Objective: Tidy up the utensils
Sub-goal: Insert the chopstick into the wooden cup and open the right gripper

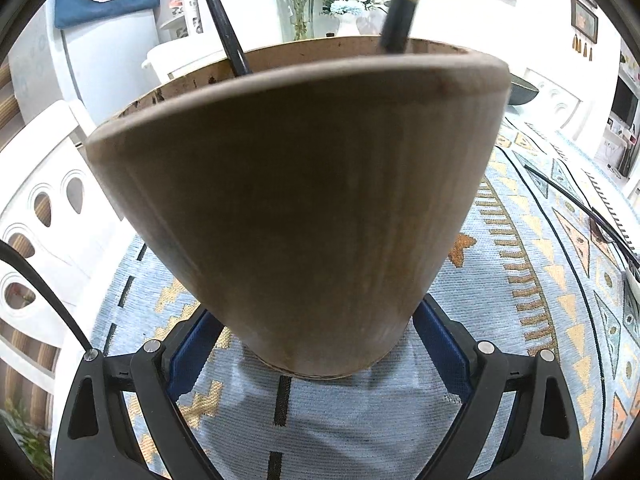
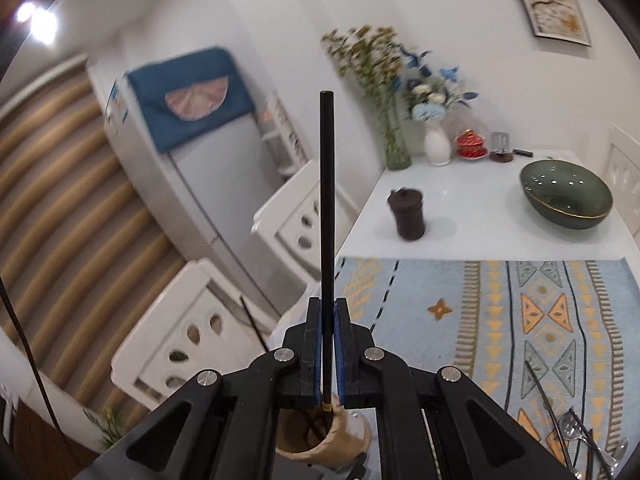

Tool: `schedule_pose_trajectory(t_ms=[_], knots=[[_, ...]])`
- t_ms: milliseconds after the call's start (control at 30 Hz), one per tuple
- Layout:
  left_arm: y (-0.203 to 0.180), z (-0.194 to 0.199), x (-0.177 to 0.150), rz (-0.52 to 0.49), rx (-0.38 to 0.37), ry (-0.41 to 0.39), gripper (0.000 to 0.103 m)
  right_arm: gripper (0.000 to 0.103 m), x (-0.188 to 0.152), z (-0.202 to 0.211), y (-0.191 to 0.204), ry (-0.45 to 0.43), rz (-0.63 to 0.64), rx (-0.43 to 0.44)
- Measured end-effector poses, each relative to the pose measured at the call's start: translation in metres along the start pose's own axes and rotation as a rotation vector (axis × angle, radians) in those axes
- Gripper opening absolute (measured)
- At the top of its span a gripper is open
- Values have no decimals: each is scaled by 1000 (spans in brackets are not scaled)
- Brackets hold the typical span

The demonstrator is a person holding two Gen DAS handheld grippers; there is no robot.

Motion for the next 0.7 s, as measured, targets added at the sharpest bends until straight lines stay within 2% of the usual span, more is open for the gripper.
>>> schedule_pose_trajectory(t_ms=[333, 467, 533, 600, 667, 700], knots=[[-6, 2, 2, -5, 8, -8, 93, 5, -32, -39, 28, 155, 166, -42], [-6, 2, 2, -5, 9, -8, 93, 7, -35, -48, 32, 213, 180, -38], [-7, 3, 3, -7, 9, -8, 93, 11, -33, -47, 30, 217, 144, 10], [-7, 3, 3, -8, 10, -8, 93, 31, -28, -40, 25, 191, 107, 42], [-7, 3, 4, -8, 10, -7, 93, 44, -23, -31, 18, 154, 86, 51], [-7, 3, 4, -9, 10, -7, 93, 44, -21, -26, 16, 142, 82, 54]])
Point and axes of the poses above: each gripper's, at about its wrist camera, not at the fingertips, and z roughly against the way its jaws point, y to its left, x to its top, the point moved 5 cm from there along -z, roughly the way its jaws point, and after that the axes turned 12 degrees about -x, right-handed, at the moved point
